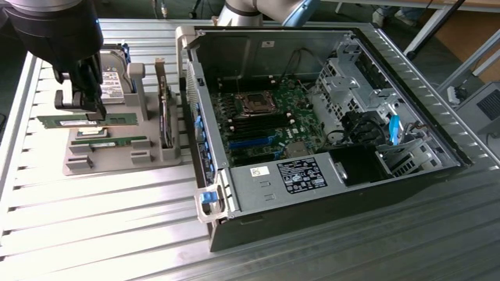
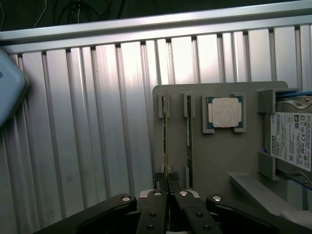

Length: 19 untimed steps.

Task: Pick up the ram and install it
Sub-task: 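Pick up the ram and move it above insertion slot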

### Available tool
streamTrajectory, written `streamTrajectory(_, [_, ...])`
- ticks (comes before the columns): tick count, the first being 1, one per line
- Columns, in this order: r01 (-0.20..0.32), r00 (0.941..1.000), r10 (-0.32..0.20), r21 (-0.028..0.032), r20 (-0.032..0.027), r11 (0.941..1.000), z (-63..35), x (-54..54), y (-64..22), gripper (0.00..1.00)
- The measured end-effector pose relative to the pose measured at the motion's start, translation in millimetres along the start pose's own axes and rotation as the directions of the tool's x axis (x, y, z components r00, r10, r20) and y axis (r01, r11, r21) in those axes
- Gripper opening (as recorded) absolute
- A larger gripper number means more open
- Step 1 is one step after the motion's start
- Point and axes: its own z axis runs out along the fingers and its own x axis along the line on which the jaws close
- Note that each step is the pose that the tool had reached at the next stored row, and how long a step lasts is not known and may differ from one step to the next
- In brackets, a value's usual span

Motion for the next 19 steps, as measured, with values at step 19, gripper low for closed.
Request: streamTrajectory(19, [0.0, 1.0, 0.0, 0.0001, -0.0004, 1.0, -11.0, 0.3, 0.0, 0.11])
